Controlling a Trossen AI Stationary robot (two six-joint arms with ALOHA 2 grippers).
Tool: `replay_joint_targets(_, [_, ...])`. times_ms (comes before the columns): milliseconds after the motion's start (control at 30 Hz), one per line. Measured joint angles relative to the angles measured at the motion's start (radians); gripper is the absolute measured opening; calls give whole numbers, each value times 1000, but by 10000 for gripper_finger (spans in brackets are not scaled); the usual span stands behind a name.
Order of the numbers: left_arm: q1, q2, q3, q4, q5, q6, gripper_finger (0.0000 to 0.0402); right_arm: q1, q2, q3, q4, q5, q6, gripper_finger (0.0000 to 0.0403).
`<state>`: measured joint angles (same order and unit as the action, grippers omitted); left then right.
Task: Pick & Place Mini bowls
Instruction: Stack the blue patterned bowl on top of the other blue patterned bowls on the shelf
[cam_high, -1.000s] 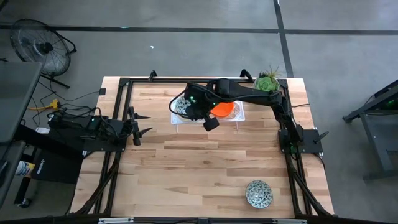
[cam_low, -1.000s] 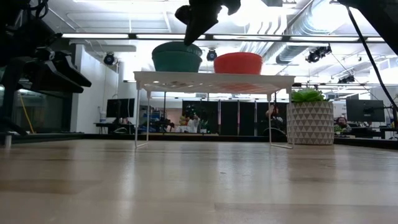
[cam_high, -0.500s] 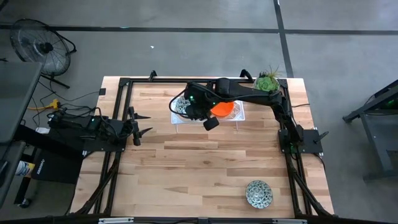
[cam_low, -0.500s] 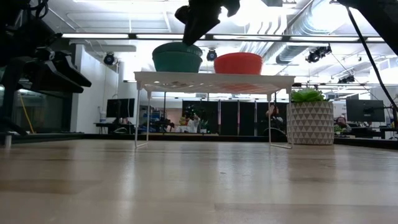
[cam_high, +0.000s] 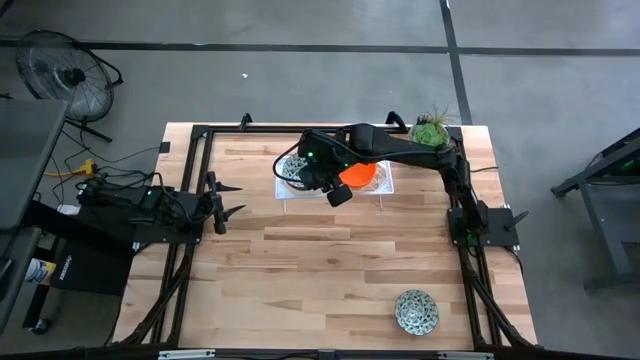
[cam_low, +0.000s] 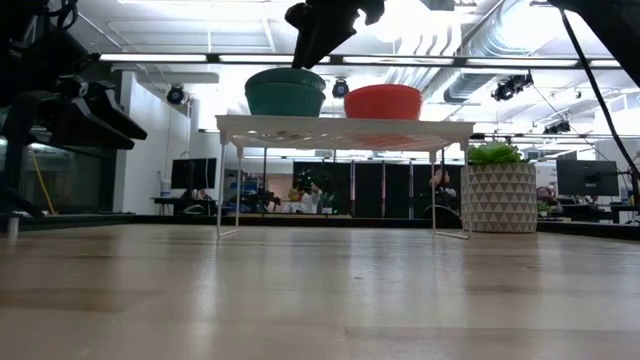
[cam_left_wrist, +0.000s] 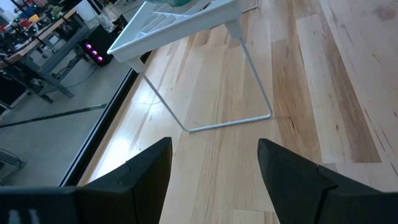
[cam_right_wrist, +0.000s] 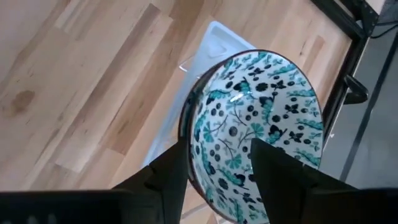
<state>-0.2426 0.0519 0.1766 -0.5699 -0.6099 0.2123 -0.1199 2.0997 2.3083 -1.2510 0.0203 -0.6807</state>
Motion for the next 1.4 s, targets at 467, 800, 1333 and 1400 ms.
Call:
replay_joint_targets(467, [0, 0, 0, 0, 0, 0, 232, 57, -64, 0, -59, 65, 99, 161])
replay_joint_targets(800, [0, 0, 0, 4, 0, 0, 232, 127, -103, 1, -196, 85, 326, 159])
replay_joint_targets(1333, [0, 0, -1, 32, 1, 0, 232, 306, -106, 1, -320, 51, 719, 161])
replay_joint_targets(1400, [0, 0, -1, 32, 1, 0, 232, 326, -106, 1, -320, 36, 794, 161])
